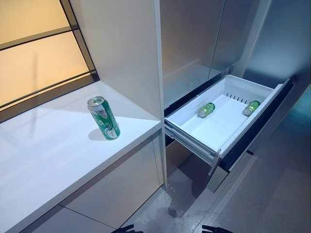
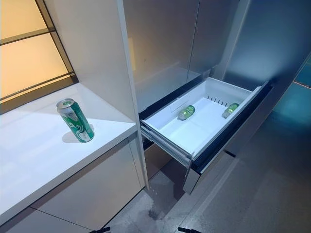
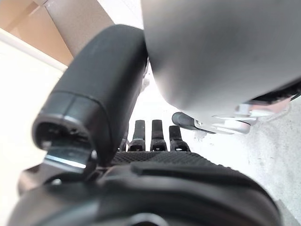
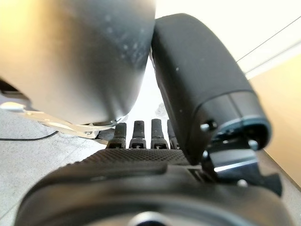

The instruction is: Put drinks into fridge and close the fridge

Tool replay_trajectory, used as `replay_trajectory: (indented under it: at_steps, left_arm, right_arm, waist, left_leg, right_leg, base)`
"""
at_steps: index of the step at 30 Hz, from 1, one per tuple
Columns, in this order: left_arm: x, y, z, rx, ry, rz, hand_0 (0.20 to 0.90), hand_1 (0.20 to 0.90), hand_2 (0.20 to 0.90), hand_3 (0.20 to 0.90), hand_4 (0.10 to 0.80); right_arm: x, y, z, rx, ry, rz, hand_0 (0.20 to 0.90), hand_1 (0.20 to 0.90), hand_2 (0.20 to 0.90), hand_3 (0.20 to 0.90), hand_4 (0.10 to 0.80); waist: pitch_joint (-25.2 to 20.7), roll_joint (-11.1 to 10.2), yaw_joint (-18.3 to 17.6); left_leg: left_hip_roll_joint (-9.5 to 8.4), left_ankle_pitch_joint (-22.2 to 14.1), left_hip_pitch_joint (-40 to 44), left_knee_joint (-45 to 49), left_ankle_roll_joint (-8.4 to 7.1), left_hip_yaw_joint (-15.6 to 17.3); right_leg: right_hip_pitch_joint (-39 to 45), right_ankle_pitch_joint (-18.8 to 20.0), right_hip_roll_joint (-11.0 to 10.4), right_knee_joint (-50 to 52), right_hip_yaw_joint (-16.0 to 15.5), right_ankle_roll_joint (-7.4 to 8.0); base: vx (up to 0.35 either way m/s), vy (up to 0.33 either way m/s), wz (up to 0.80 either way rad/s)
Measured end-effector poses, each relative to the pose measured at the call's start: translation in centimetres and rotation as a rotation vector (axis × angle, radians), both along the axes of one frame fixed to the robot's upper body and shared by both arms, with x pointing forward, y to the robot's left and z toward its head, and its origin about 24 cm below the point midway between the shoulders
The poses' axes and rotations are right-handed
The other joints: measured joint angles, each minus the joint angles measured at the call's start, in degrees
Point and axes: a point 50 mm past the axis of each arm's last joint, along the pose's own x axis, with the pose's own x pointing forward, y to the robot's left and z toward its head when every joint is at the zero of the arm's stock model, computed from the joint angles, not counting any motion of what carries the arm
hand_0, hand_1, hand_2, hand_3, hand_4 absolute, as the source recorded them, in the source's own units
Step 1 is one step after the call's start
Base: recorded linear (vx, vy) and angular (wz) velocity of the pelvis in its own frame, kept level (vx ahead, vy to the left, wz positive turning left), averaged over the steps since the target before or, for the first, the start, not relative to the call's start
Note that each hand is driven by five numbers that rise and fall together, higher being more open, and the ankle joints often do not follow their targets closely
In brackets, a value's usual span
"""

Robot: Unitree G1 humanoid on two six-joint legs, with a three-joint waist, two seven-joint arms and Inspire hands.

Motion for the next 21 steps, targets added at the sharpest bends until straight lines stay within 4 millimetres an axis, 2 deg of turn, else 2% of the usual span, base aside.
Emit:
replay_trajectory:
  at_steps: [11, 19, 21]
  left_arm:
    - [0.2, 0.1, 0.1, 0.028, -0.038, -0.041, 0.9, 0.9, 0.9, 0.9, 0.8]
    - [1.9, -0.2, 0.8, 0.106, -0.216, -0.228, 0.9, 0.9, 0.9, 0.9, 0.8]
    - [3.3, -0.8, 1.4, 0.101, -0.304, -0.306, 0.9, 0.9, 0.9, 0.9, 0.8]
  right_arm:
    - [-0.2, 0.0, 0.0, -0.002, 0.005, -0.002, 0.9, 0.9, 0.9, 0.9, 0.8]
    - [-0.1, -0.1, 0.0, -0.003, 0.004, 0.0, 0.9, 0.9, 0.9, 0.9, 0.8]
    - [-0.1, -0.1, 0.0, -0.005, 0.002, 0.002, 0.9, 0.9, 0.9, 0.9, 0.8]
  waist:
    - [0.0, 0.0, 0.0]
    - [0.2, 0.0, 0.0]
    - [0.4, 0.2, 0.1]
  left_leg:
    - [0.0, 0.0, 0.0, 0.0, -0.01, 0.0]
    - [0.1, 0.0, -0.1, -0.1, -0.01, 0.0]
    - [0.08, 0.1, -0.1, -0.1, 0.03, 0.0]
  right_leg:
    - [0.0, 0.0, 0.0, 0.0, 0.0, 0.0]
    - [-0.2, 0.0, -0.1, 0.0, 0.0, 0.0]
    - [-0.5, 0.0, -0.4, 0.0, 0.0, 0.0]
  base:
    - [0.0, 0.0, 0.0]
    - [-0.018, 0.013, 0.0]
    - [-0.042, 0.067, 0.0]
